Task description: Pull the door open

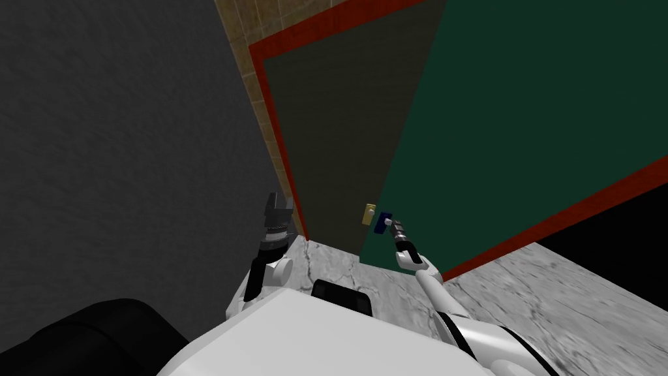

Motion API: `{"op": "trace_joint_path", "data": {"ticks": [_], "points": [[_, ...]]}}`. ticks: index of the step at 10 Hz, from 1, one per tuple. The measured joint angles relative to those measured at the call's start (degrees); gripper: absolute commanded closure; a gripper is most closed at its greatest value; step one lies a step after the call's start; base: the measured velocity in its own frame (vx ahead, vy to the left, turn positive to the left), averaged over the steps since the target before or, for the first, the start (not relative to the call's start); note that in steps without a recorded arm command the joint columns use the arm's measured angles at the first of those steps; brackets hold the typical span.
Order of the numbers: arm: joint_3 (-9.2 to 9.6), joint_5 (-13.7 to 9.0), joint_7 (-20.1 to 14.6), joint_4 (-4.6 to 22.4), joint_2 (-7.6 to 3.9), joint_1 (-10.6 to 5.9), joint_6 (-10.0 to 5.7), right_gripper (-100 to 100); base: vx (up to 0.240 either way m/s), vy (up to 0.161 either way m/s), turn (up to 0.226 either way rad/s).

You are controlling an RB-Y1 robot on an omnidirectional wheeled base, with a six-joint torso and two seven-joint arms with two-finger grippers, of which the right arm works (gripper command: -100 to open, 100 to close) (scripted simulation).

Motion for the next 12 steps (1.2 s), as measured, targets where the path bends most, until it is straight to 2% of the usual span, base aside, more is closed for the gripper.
{"op": "trace_joint_path", "data": {"ticks": [1,3,6,8,9,10,11,12], "points": [[-0.09,0.0,-0.1,-0.3,-0.42,0.51,0.22,-100,-0.21,-0.043,-0.039],[0.3,0.1,-0.5,-0.5,-0.48,0.56,0.33,-100,-0.189,-0.016,0.017],[1.48,0.4,-1.0,-1.7,0.15,0.57,0.44,-100,-0.207,0.028,0.038],[2.49,0.7,-1.6,-1.4,0.43,-0.11,0.11,-100,-0.151,0.028,0.032],[2.56,0.7,-1.7,-1.4,0.47,-0.09,0.11,-100,0.062,-0.082,-0.182],[1.95,0.5,-1.7,0.4,-0.23,0.07,-0.59,-100,0.147,-0.143,-0.158],[1.14,0.3,-1.4,-2.5,-0.91,2.53,0.48,-100,0.11,-0.11,-0.04],[0.74,0.2,-1.1,-1.6,-1.05,2.17,0.72,-100,0.102,-0.05,0.005]]}}
